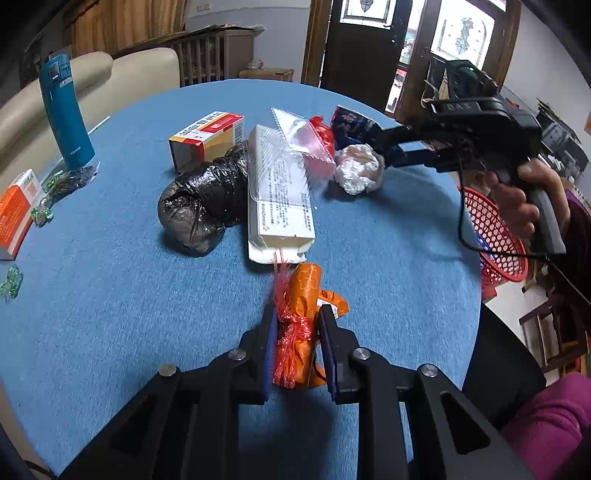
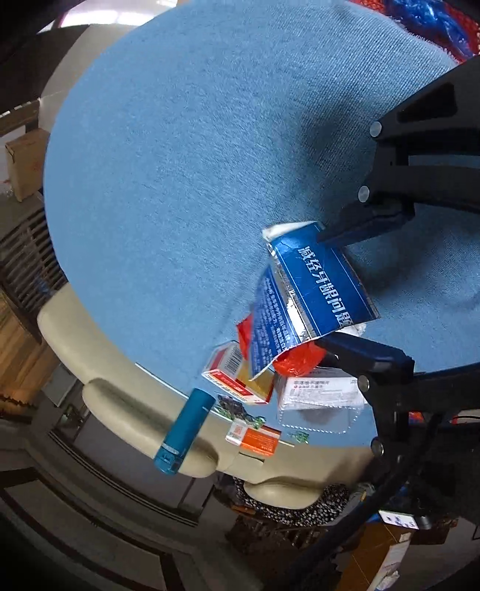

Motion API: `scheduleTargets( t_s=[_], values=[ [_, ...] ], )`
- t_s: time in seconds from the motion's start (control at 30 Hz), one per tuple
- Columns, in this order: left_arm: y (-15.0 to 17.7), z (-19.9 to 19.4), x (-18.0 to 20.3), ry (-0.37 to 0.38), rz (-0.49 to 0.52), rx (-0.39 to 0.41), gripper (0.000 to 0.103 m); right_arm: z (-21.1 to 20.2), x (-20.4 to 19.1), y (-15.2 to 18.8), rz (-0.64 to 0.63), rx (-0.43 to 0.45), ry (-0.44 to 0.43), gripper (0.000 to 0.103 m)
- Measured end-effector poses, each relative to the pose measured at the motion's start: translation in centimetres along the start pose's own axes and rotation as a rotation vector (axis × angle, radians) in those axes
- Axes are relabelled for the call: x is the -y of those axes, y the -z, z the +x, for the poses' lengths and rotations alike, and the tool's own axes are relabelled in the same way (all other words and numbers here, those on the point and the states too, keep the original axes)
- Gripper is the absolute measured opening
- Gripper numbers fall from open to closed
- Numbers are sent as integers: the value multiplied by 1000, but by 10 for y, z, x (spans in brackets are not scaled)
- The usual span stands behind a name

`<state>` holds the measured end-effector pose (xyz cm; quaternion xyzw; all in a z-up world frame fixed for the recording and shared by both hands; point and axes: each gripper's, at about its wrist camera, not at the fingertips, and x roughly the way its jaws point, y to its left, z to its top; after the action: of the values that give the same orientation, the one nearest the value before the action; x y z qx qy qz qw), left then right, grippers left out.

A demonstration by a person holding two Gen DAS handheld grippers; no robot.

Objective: Collect trash
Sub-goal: 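Grasp the blue printed box with the right tool while the left tool grasps the orange net bag, then carry the blue printed box with the right tool to the red basket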

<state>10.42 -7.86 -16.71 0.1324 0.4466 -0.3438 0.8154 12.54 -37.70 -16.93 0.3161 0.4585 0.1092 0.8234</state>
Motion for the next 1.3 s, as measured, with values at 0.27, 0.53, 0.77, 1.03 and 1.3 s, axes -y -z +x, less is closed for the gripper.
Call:
scheduleTargets(
  t_s=[0.27,0.53,0.77,1.03,1.3],
  values=[
    [8,-6,4,3,3,6,24,-11,12,-5,71,67,45,65],
    [14,2,7,9,-5,-22,51,11,-9,-24,-3,51,140,49],
    [18,6,8,10,-8,-17,36,-9,-19,-21,-4,126,164,16],
    [15,4,0,-3,-63,-8,26,-37,43,-3,271,159,75,7],
    [9,-11,6,-16,-59,30,26,-66,80,27,412,208,75,44]
  ],
)
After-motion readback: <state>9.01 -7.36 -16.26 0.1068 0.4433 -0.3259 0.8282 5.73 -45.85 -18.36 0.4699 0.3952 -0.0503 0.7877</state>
